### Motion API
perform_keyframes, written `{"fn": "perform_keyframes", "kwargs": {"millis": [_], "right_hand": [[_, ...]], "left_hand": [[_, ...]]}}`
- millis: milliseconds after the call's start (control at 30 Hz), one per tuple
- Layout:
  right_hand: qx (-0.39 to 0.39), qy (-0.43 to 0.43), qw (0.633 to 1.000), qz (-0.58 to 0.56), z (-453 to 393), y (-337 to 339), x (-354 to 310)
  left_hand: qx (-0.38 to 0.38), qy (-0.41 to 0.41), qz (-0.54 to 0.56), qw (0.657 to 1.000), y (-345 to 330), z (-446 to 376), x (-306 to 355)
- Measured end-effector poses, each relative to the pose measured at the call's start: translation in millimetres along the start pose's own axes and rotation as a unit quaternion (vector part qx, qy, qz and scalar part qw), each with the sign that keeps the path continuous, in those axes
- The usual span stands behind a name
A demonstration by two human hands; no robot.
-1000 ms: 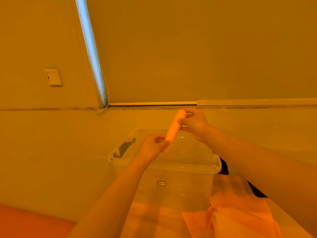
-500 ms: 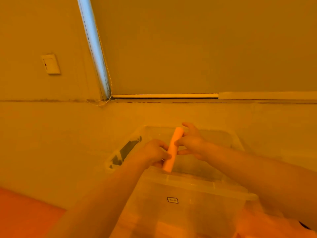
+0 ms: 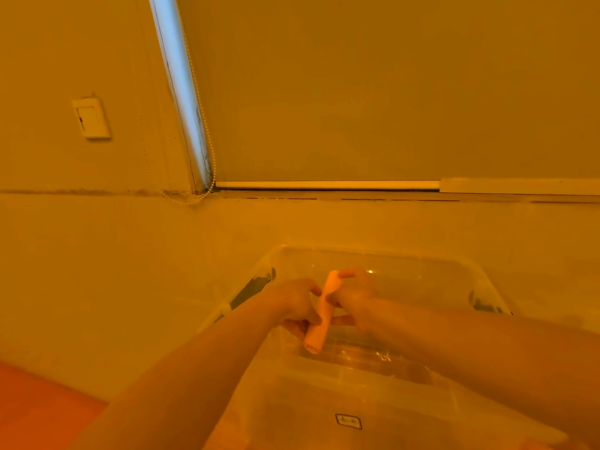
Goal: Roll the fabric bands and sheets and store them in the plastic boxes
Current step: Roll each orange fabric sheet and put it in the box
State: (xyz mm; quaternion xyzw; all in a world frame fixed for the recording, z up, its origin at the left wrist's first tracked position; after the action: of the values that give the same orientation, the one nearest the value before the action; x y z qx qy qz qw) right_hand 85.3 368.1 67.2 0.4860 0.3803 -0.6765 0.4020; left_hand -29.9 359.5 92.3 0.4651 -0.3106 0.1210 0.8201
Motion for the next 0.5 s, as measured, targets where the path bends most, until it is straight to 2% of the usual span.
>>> {"fn": "perform_keyframes", "kwargs": {"millis": [267,500], "right_hand": [[0.014,-0.01,1.0,-0.001,-17.1,-0.4,28.5],[0.027,0.031,0.998,0.048,-33.0,-5.7,50.2]], "left_hand": [[-0.06,0.018,-0.046,0.997,-17.8,-16.3,-15.6],[-0.129,0.027,-0.075,0.988,-27.2,-5.8,-21.1]]}}
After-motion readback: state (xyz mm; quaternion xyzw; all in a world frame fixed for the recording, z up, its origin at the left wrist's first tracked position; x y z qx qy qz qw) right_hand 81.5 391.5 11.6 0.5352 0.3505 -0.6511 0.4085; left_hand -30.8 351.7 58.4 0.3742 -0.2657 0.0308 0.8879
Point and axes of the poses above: each hand's wrist, its own z-axis away from the middle knuckle, its own y-axis out of the back of the hand, x = y × z, the point moved 10 cm from there along -z, towards the middle knuckle, and after that the axes turned 7 degrees about -z, right-handed, at the moved point
